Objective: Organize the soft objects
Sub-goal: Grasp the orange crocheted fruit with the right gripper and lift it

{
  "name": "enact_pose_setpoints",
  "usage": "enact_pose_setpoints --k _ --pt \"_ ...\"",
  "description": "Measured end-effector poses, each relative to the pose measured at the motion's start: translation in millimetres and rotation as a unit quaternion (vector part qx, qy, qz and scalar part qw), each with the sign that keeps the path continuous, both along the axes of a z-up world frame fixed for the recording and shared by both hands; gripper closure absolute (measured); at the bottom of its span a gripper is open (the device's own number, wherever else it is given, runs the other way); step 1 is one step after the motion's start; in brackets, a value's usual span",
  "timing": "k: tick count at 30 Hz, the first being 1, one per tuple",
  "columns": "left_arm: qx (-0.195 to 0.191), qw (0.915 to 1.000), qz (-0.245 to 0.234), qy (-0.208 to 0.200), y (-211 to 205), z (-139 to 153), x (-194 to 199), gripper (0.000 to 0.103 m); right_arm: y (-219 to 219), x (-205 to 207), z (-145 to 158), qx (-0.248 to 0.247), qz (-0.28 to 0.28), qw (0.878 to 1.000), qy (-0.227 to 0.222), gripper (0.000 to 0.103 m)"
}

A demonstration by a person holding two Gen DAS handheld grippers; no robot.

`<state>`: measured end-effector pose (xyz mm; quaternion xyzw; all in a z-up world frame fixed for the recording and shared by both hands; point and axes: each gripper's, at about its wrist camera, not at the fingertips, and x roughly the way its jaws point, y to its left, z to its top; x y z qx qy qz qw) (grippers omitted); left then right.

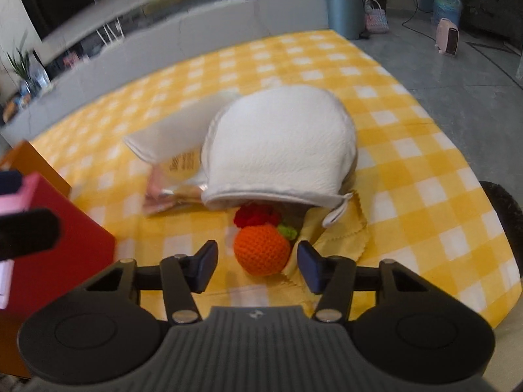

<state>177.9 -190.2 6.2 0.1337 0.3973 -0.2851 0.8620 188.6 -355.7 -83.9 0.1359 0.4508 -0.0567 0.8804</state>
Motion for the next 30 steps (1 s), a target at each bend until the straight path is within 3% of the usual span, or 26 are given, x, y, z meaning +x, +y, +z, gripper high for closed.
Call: enact_pose_setpoints --k 2,3,10,16,23,30 --pt "-0.004 1.0000 -0.003 -0.002 0.8 2.5 -2.0 0.000 1.6 8.0 -7.3 -0.006 0.000 1.000 0.011 0.052" --pt "-0.004 1.0000 -0.005 -0.003 0.8 3.0 -2.7 0.000 2.6 11.5 -10.6 -0.013 0.001 1.000 0.018 0.059" --pt "-0.002 1.0000 0.000 0.000 6.6 4.2 -3.5 0.000 8.6 3.4 -7.2 -0.020 0.028 0.999 0.015 0.061" --pt "0.002 1.0000 0.004 -0.007 12.1 6.1 -3.1 0.000 41.4 -17.5 -8.2 -0.015 0.113 0.993 0.036 0.060" --pt "0.010 0.9998 -0.004 -0.014 8.9 5.5 -6.5 0.000 48.8 -4.1 -14.2 -0.036 0.117 0.991 0.051 0.059" --pt "0.005 0.9998 0.005 -0.016 2.4 5.6 0.2 0.000 36.5 -18.2 5.9 -0.033 0.094 0.995 -0.005 0.062"
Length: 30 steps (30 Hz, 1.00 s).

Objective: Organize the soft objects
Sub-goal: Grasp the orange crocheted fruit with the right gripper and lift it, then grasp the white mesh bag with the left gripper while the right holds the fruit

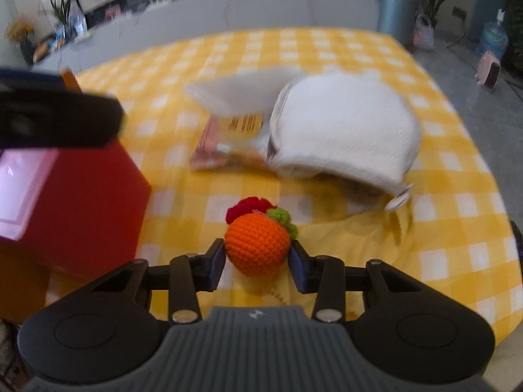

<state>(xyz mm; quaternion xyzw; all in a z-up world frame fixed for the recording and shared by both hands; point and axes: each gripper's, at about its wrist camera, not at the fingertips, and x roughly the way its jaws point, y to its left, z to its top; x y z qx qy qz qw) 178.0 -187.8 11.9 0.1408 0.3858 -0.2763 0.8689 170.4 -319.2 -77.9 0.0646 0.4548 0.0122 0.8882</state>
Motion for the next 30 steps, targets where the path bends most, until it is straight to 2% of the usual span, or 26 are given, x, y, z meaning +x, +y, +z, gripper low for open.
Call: enact_pose_setpoints --k 5,8,14,20,23,25,26,30 --pt "0.014 0.9998 0.001 0.014 -18.4 -6.7 16.0 0.000 -20.8 -17.7 19.9 0.016 -0.034 0.998 -0.045 0.062" --pt "0.069 0.9971 0.001 0.031 -37.2 -17.7 25.4 0.000 -29.0 -18.8 19.3 0.023 -0.050 0.997 -0.049 0.062" --pt "0.156 0.9874 -0.004 0.024 -68.7 -44.9 41.9 0.000 -33.2 -19.4 19.1 0.032 -0.058 0.996 -0.060 0.062" --pt "0.169 0.9854 -0.008 -0.017 -82.9 -46.7 59.7 0.000 -43.3 -24.0 20.5 0.044 -0.066 0.995 -0.067 0.062" --pt "0.189 0.9803 -0.058 -0.004 -94.3 -50.9 71.3 0.000 -49.2 -21.9 16.5 0.051 -0.077 0.994 -0.061 0.062" --pt "0.207 0.9742 -0.088 -0.015 -100.9 -54.8 77.9 0.000 -50.9 -21.3 15.4 0.050 -0.080 0.994 -0.059 0.062" --pt "0.215 0.9717 -0.095 -0.018 -102.4 -56.4 81.2 0.000 -51.5 -21.3 15.5 0.052 -0.080 0.994 -0.060 0.062" --pt "0.248 0.9612 -0.121 0.010 -105.1 -69.9 95.3 0.000 -53.2 -23.2 17.3 0.060 -0.081 0.993 -0.065 0.062"
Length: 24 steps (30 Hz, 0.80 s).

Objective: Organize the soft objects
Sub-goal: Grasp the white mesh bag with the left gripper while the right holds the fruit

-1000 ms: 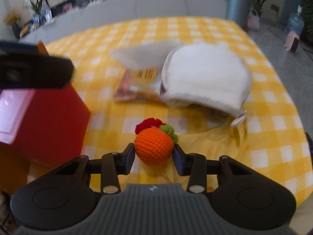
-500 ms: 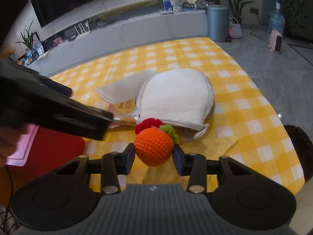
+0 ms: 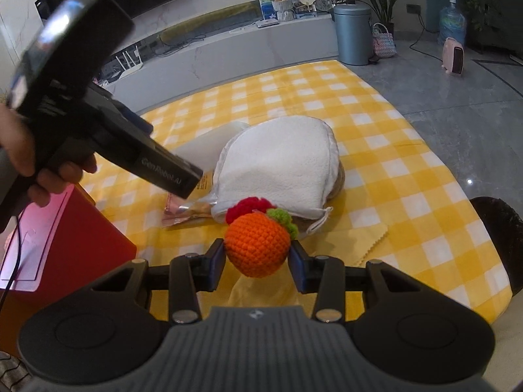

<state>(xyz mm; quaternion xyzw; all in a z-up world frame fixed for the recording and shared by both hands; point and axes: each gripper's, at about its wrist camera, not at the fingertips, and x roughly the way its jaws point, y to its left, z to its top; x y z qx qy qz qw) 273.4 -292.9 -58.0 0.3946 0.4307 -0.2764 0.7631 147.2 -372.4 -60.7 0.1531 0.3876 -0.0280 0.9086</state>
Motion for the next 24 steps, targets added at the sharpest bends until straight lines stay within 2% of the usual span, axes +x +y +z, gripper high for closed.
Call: enact_pose_setpoints --k 3,8,9,10,11,12,13,15,16,19,22,24 --pt "0.021 0.9995 -0.021 0.011 -3.4 -11.4 2.8 0.000 -1.2 1.1 -1.5 0.001 -0.003 1.000 0.004 0.062" --pt "0.031 0.9992 -0.026 -0.005 -8.9 -24.5 7.6 0.000 -0.9 2.4 -2.2 -0.001 -0.003 1.000 0.007 0.062" --pt "0.037 0.9991 -0.021 -0.003 -9.4 -27.5 8.7 0.009 -1.3 2.5 -2.5 -0.001 -0.004 1.000 0.008 0.062" --pt "0.042 0.9990 -0.017 0.003 -9.6 -30.7 8.9 0.023 -1.3 2.5 -3.0 0.000 -0.004 1.000 0.009 0.062" --pt "0.042 0.9989 -0.016 0.011 -8.1 -32.4 8.6 0.029 -1.8 2.8 -3.6 0.000 -0.005 1.000 0.010 0.062" --pt "0.036 0.9991 -0.013 0.016 -6.3 -32.2 7.5 0.040 -2.7 3.7 -4.5 0.000 -0.006 1.000 0.012 0.062" --pt "0.030 0.9994 -0.007 0.016 -4.6 -31.3 7.1 0.062 -3.1 4.3 -4.9 0.000 -0.008 1.000 0.013 0.062" --pt "0.036 0.9991 0.024 0.000 -2.9 -27.5 8.1 0.087 -3.2 5.3 -4.8 -0.002 -0.009 1.000 0.014 0.061" --pt "0.036 0.9986 0.038 0.005 -1.4 -26.1 9.1 0.093 -2.6 5.6 -5.3 -0.003 -0.007 1.000 0.014 0.061" --pt "0.033 0.9982 0.043 0.025 0.6 -21.7 5.0 0.098 -1.1 6.2 -5.8 -0.006 -0.003 1.000 0.015 0.062" --pt "0.038 0.9976 0.058 0.003 3.6 -16.3 -3.9 0.100 -1.6 6.4 -6.1 -0.007 -0.004 1.000 0.017 0.061" --pt "0.026 0.9973 0.069 -0.005 8.4 -7.9 -9.0 0.100 -1.8 6.6 -6.0 -0.006 -0.005 1.000 0.016 0.062"
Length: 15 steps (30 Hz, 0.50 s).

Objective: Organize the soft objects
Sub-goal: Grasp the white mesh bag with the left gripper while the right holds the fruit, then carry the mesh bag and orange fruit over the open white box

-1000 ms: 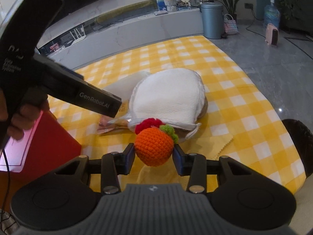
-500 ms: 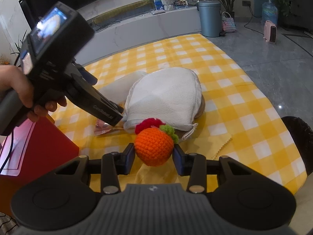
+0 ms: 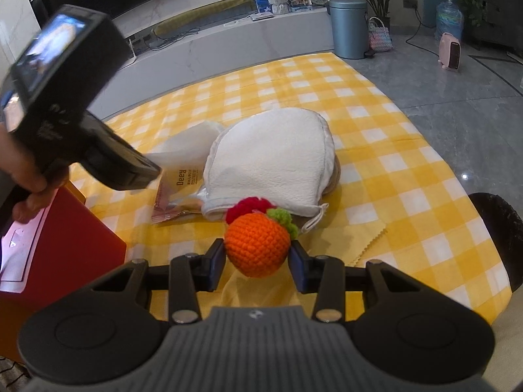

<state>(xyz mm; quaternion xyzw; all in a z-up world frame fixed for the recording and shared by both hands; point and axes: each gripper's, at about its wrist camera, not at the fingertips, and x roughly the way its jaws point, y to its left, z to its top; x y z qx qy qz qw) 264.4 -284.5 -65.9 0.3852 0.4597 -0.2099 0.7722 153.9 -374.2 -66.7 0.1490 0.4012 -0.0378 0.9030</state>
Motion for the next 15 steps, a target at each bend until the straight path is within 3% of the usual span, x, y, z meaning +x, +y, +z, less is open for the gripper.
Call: enact_pose_setpoints --k 7,15 --pt "-0.093 0.9950 0.023 -0.027 32.9 53.2 -25.3 0.100 1.0 -2.2 2.5 -0.002 0.002 1.000 -0.008 0.062" --pt "-0.213 0.9753 0.037 -0.045 83.0 112.1 -67.6 0.100 3.6 -8.2 13.3 0.000 0.010 0.999 -0.032 0.062"
